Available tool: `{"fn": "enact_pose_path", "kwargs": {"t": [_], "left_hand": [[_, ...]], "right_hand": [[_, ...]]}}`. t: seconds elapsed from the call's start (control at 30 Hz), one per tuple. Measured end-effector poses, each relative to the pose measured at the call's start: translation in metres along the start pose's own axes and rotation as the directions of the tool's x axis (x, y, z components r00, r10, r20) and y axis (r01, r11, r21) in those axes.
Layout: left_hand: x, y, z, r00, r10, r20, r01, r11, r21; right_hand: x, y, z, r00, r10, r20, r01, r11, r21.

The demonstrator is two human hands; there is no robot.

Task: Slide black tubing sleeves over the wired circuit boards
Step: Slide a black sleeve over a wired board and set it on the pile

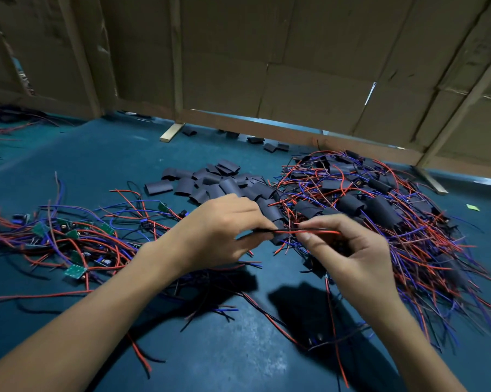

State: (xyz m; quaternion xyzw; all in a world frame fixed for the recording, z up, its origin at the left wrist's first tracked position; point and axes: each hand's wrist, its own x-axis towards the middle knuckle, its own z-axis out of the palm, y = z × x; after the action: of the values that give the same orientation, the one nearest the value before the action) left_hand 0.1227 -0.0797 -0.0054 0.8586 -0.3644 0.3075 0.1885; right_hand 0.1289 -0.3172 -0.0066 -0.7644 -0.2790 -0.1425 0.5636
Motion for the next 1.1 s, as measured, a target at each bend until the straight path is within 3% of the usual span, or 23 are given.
{"fn": "enact_pose_path", "kwargs": {"t": [0.13, 0.2, 0.33, 0.43, 0.53, 0.93, 1.1], "left_hand": [[-0.002, -0.009, -0.006, 1.0, 0.001, -0.008, 0.0, 0.994, 0.109], [-0.003, -0.011, -0.006, 1.0, -0.001, -0.005, 0.002, 0.99, 0.139], [-0.002, -0.01, -0.005, 0.999, 0.003, -0.05, 0.006, 0.984, 0.18], [-0.003, -0.016, -0.013, 0.992, -0.059, -0.111, 0.076, 0.984, 0.161], [-0.006, -0.025, -0.023, 0.982, -0.122, -0.141, 0.152, 0.964, 0.219], [-0.002, -0.009, -0.007, 1.0, 0.013, 0.021, -0.018, 0.954, 0.3], [-0.001, -0.002, -0.003, 0.998, 0.037, 0.06, -0.051, 0.966, 0.252]], "right_hand": [[0.001, 0.004, 0.0, 0.994, -0.038, 0.107, 0.058, 0.979, -0.195], [0.001, 0.006, -0.003, 0.989, 0.014, 0.148, 0.019, 0.977, -0.214], [0.004, 0.008, -0.001, 0.945, 0.266, 0.187, -0.269, 0.963, -0.013], [0.01, 0.01, -0.005, 0.862, 0.475, 0.174, -0.498, 0.858, 0.126], [0.013, 0.012, -0.015, 0.789, 0.572, 0.222, -0.611, 0.766, 0.2], [0.01, -0.004, -0.004, 0.94, 0.323, 0.114, -0.342, 0.895, 0.287], [0.007, -0.002, -0.003, 0.963, 0.266, 0.051, -0.27, 0.941, 0.203]]}}
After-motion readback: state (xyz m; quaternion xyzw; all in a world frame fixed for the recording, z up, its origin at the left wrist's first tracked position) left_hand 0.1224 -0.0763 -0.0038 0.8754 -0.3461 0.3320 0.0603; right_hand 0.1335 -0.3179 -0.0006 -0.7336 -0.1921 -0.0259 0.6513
